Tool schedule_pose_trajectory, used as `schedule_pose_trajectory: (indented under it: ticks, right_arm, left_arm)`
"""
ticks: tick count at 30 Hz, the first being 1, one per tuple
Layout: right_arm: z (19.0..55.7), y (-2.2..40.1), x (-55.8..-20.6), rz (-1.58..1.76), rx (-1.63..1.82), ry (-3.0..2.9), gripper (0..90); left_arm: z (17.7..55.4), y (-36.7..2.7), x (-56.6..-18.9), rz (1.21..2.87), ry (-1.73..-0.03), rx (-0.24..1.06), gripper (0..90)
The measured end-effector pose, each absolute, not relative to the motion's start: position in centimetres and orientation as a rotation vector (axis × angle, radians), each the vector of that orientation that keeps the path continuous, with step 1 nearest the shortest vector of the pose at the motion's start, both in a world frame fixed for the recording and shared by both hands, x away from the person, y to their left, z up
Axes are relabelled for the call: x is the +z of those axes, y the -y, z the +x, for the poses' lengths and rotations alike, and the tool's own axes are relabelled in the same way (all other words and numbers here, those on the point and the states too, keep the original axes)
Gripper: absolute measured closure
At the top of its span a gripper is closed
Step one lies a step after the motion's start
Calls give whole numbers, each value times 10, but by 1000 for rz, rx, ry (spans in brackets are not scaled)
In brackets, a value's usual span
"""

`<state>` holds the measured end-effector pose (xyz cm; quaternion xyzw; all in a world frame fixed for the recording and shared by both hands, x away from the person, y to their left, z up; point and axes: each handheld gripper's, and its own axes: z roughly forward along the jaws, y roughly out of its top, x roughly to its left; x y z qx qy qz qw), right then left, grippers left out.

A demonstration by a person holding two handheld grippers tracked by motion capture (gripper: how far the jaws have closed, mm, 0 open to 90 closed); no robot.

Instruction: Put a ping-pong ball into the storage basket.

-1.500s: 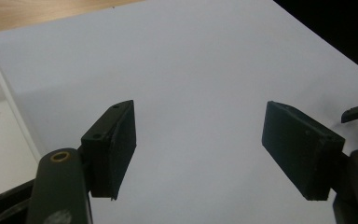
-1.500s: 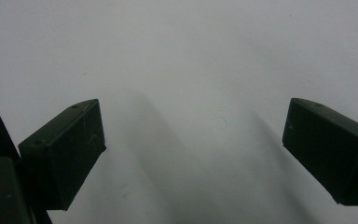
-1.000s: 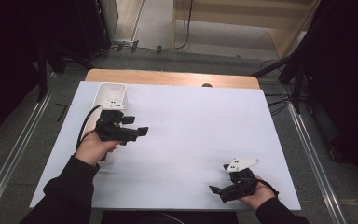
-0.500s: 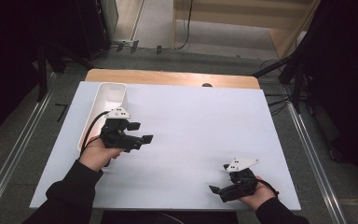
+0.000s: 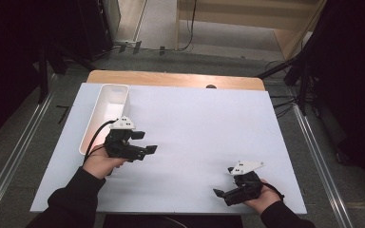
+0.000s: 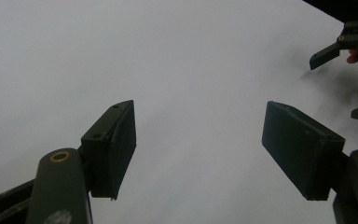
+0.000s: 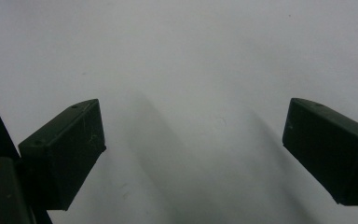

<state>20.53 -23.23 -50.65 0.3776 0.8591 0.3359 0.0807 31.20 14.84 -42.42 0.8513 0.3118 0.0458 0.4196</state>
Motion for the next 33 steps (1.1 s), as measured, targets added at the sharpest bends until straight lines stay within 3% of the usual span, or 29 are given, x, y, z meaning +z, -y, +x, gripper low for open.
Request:
schedule_pose_trajectory:
  ticks: [33]
  right_arm:
    - [205, 232, -507, 1129, 1005, -2567, 44]
  left_arm:
    - [286, -160, -446, 2149, -648, 107, 264]
